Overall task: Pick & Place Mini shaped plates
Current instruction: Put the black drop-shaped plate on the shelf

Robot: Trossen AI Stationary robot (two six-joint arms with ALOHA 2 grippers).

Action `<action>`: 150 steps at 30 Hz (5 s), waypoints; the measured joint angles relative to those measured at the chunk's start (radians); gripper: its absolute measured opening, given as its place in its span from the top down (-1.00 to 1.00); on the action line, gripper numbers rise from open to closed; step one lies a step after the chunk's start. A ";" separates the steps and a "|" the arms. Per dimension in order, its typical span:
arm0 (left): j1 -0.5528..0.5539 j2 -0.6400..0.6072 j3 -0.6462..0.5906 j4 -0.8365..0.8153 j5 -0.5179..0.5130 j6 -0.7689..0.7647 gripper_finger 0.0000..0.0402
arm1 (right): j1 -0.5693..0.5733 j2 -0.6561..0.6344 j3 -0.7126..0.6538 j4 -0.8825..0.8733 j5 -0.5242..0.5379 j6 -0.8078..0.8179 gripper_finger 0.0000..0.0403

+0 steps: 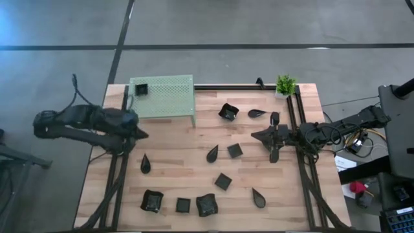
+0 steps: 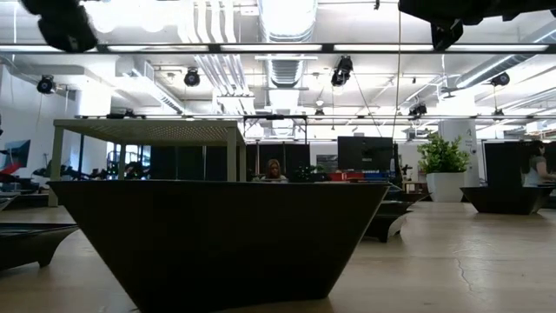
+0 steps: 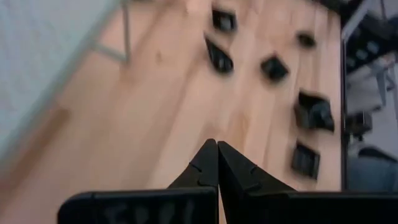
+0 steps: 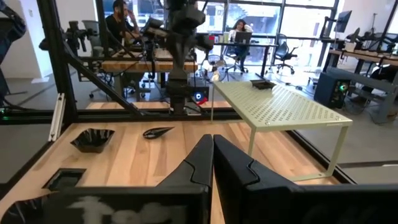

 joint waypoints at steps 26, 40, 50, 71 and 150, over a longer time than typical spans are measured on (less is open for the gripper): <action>-0.224 0.124 -0.282 -0.023 0.144 -0.437 1.00 | 0.000 0.000 -0.001 0.000 0.000 -0.025 0.96; -0.224 0.167 -0.282 -0.023 0.124 -0.520 0.78 | 0.000 0.000 -0.002 0.002 0.001 -0.022 0.96; -0.224 0.264 -0.282 -0.023 0.097 -0.539 0.54 | 0.000 0.000 -0.002 0.002 0.001 -0.020 0.96; -0.223 0.511 -0.282 -0.043 -0.003 -0.680 0.54 | 0.000 0.000 -0.002 0.001 0.000 -0.018 0.96; -0.224 0.436 -0.414 0.171 0.061 -0.786 1.00 | 0.000 -0.001 -0.002 -0.002 0.000 -0.021 0.96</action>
